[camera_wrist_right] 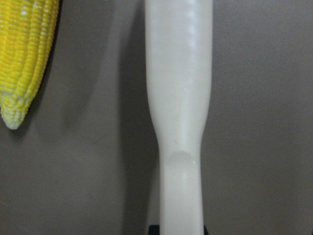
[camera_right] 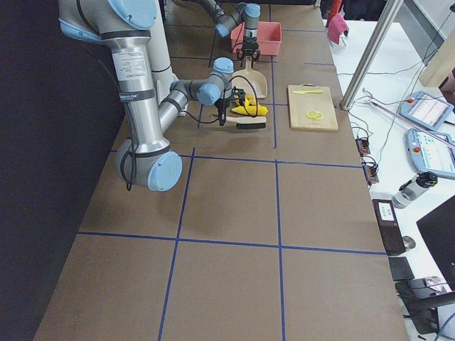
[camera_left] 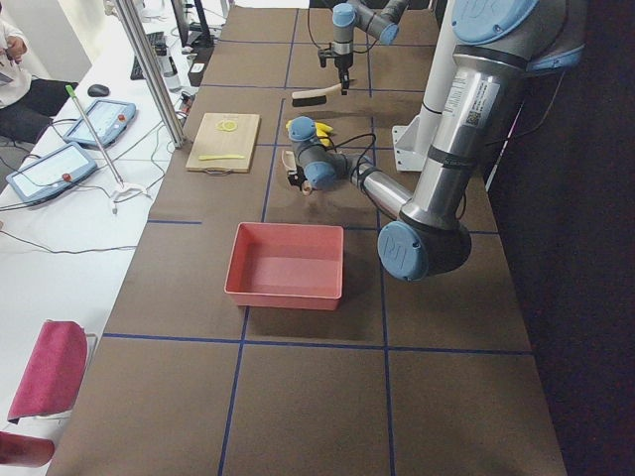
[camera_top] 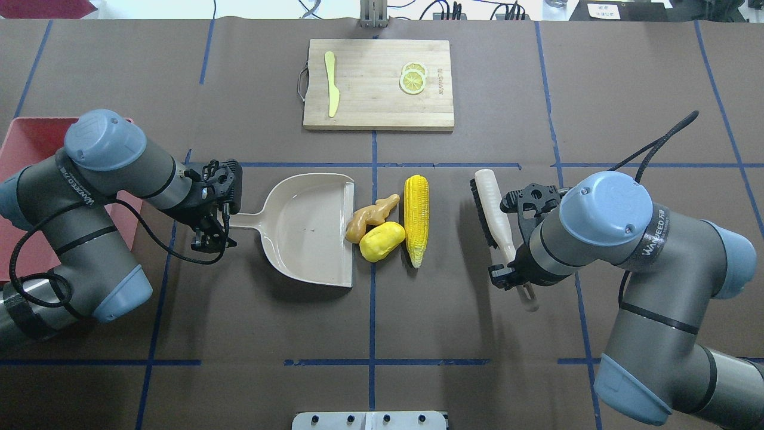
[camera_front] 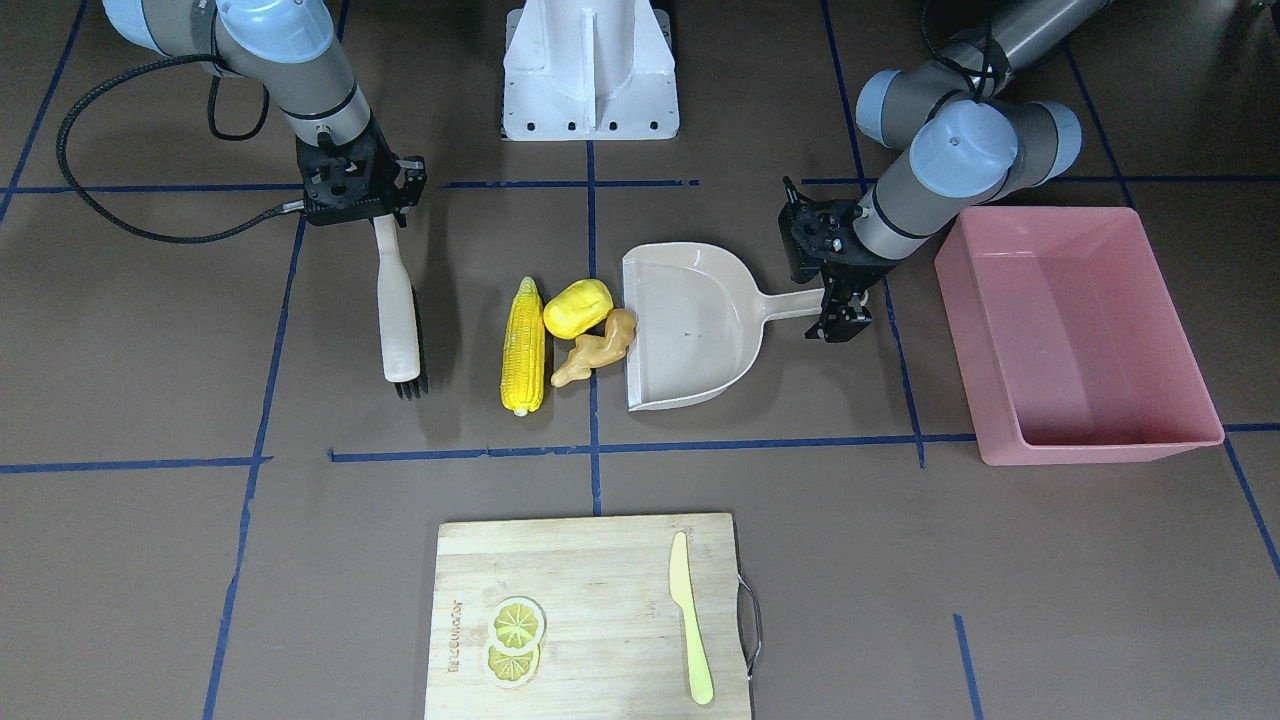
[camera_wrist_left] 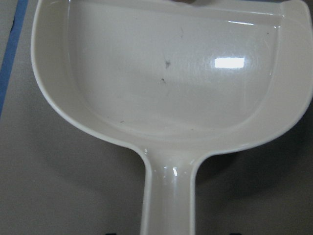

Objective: Sweep and dump trash into bin
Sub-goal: 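Hold the dustpan with the left gripper while the right moves the brush to the produce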

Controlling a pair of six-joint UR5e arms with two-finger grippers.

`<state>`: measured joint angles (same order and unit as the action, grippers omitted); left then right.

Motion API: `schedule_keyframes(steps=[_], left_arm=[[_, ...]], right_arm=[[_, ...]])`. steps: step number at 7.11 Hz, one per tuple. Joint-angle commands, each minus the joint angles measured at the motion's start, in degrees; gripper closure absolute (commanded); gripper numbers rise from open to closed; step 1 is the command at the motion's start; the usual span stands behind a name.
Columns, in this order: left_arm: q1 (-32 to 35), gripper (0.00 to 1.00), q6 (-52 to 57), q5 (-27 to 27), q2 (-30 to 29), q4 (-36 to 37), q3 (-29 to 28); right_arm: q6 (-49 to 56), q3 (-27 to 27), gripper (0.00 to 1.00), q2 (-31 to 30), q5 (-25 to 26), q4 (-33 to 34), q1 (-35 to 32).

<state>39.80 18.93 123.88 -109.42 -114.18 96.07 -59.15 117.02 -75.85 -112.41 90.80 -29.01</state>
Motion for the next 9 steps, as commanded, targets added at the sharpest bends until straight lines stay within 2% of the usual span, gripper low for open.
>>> schedule_keyframes(steps=[1,2,3,5,6,9], left_arm=[[-0.1,0.88,0.1,-1.0,-0.1,0.0,0.1],[-0.1,0.93,0.1,-1.2,-0.8,0.0,0.2],[0.0,0.92,0.1,-1.3,-1.0,0.1,0.2],[0.1,0.92,0.1,-2.1,-1.0,0.1,0.2],[0.1,0.93,0.1,-4.1,-1.0,0.0,0.5],[0.2,0.93,0.1,-4.6,-1.0,0.1,0.4]], right_arm=[[-0.1,-0.1,0.99,0.0,0.0,0.0,0.0],[-0.1,-0.3,0.99,0.0,0.0,0.0,0.0],[-0.1,-0.5,1.00,0.1,0.0,0.0,0.0],[-2.1,-4.1,1.00,3.3,0.0,-0.1,0.2],[-4.5,-5.3,1.00,3.9,-0.2,-0.3,0.6],[-8.4,-5.3,1.00,3.9,-3.5,-0.6,1.6]])
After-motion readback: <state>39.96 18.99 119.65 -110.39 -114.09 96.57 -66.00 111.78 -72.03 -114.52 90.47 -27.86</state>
